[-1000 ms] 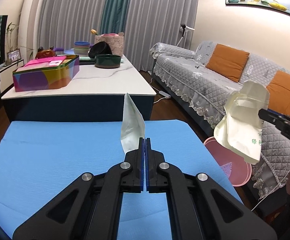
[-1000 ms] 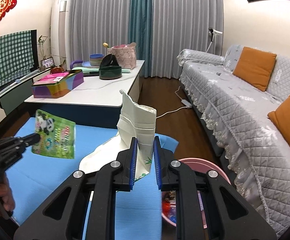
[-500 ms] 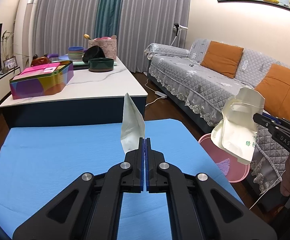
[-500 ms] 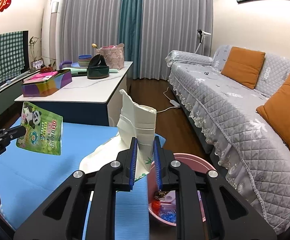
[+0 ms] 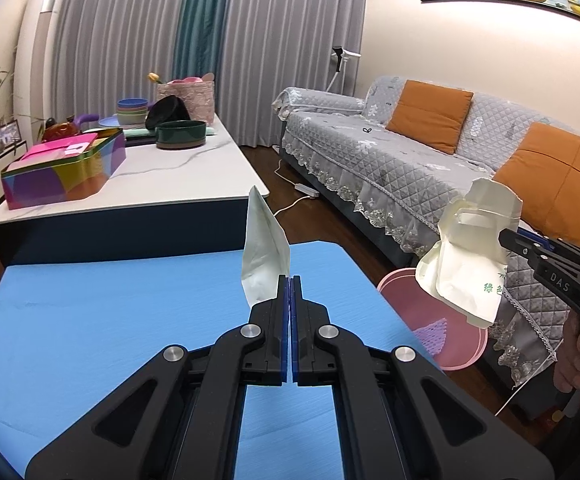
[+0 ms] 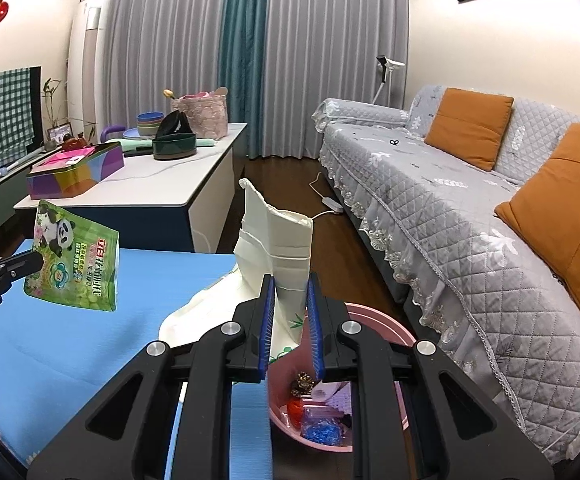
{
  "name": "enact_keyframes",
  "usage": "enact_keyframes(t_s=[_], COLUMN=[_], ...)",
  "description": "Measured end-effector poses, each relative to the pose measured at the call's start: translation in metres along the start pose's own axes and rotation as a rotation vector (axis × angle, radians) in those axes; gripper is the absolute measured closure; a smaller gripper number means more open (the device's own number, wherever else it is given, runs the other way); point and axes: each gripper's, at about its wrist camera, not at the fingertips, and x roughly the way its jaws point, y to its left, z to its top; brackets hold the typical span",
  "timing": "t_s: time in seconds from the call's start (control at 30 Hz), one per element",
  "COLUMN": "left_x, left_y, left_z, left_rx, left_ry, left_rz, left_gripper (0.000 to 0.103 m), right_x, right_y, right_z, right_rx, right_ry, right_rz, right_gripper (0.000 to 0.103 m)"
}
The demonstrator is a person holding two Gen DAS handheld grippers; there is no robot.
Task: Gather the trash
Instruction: 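Carry the paper cup and green packet in both grippers over the pink bin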
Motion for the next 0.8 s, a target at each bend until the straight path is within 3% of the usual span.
enact_keyframes(t_s=[0.8], left_x=[0.039], left_y=[-0.056], left_z=[0.005], left_rx=[0.026], left_ry=[0.021], left_rz=[-0.103], left_gripper=[0.102], right_x=[0.022], right_y=[-0.065], right_z=[-0.016], right_rx=[0.063], right_ry=[0.051], right_rz=[-0.128], right_gripper=[0.086])
